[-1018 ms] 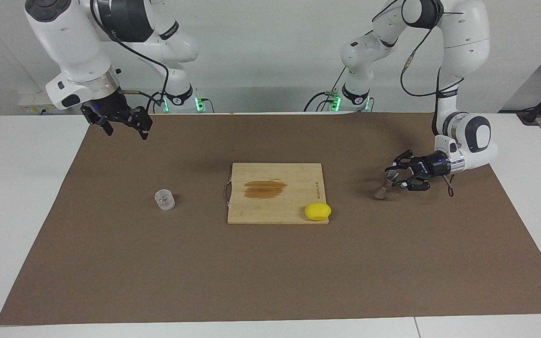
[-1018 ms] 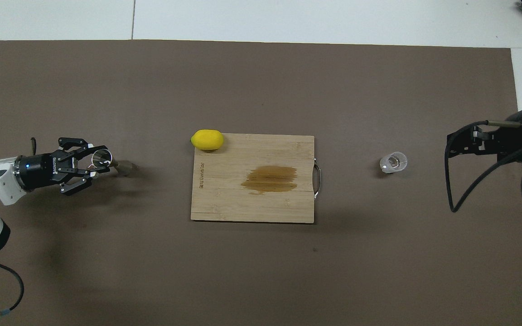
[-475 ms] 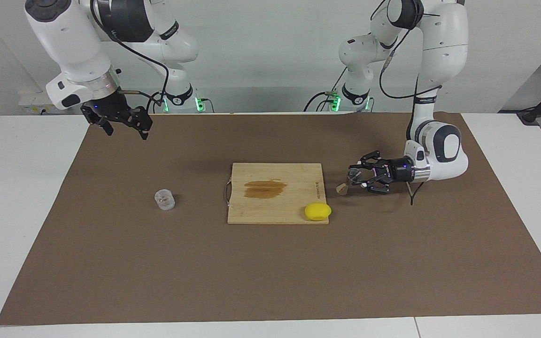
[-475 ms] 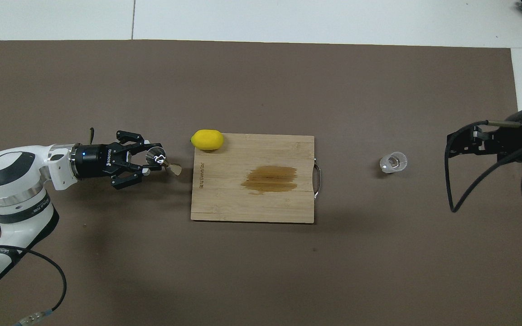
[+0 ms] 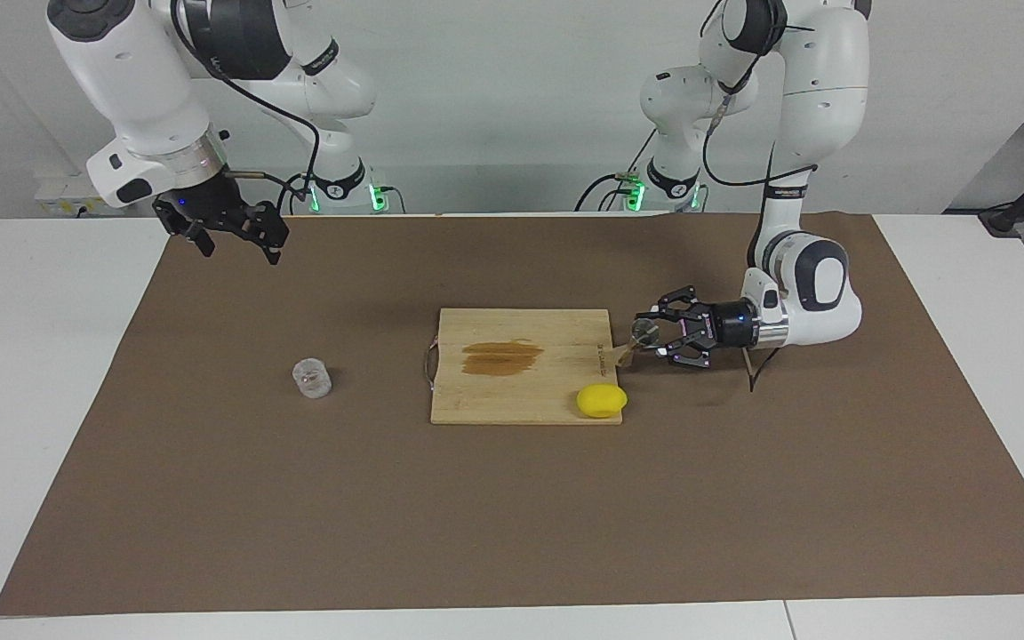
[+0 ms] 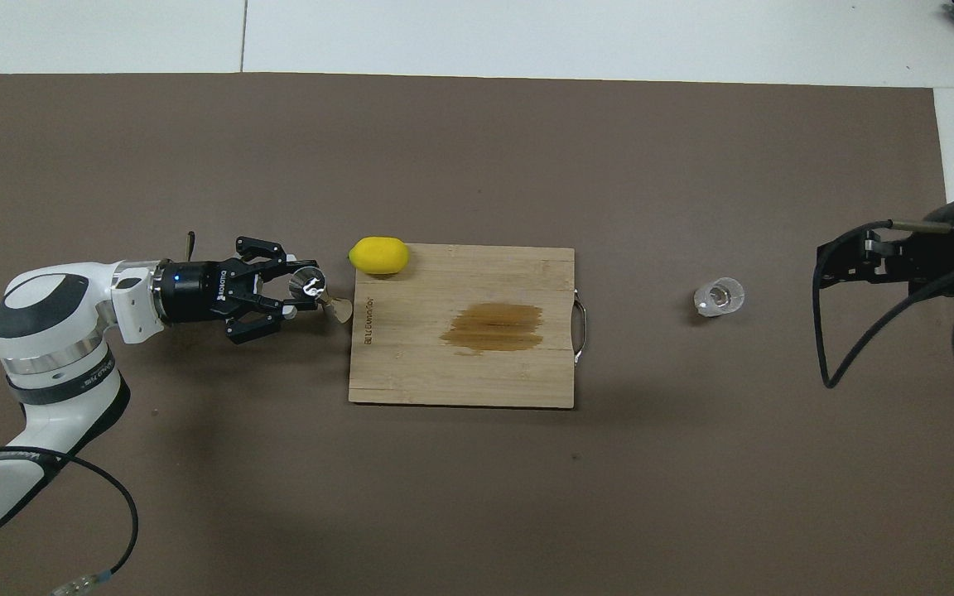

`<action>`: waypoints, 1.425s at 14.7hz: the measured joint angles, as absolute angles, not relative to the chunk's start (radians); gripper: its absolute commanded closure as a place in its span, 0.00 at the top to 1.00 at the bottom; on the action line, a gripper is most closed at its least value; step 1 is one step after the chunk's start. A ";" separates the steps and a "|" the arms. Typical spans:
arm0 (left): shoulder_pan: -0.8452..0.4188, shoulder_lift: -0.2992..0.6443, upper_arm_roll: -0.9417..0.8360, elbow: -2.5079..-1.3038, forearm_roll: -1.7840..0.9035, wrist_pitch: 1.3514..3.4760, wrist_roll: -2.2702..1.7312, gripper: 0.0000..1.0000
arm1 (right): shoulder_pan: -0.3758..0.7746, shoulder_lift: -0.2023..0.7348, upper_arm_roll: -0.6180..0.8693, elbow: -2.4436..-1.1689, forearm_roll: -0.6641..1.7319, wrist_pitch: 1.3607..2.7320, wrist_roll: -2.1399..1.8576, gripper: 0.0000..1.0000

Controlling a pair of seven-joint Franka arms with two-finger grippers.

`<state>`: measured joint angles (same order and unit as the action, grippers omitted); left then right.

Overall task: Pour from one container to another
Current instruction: 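Lift the metal cup with the left gripper toward the cutting board, then lower the metal cup onto the cutting board with the left gripper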

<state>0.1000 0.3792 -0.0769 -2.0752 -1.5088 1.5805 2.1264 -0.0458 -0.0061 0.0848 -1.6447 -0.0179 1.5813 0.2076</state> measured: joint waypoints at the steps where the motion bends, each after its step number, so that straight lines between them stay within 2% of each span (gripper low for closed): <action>1: 0.093 0.379 -0.077 -2.076 -1.515 1.582 2.120 0.36 | -0.046 -0.006 0.085 -1.645 -0.018 1.581 0.208 1.00; 6: 0.055 0.379 -0.077 -2.095 -1.568 1.620 2.116 0.38 | -0.046 -0.006 0.085 -1.645 -0.018 1.581 0.208 1.00; 21: -0.258 0.378 -0.078 -2.116 -1.904 1.808 2.172 0.40 | -0.064 -0.006 0.081 -1.645 -0.018 1.582 0.208 1.00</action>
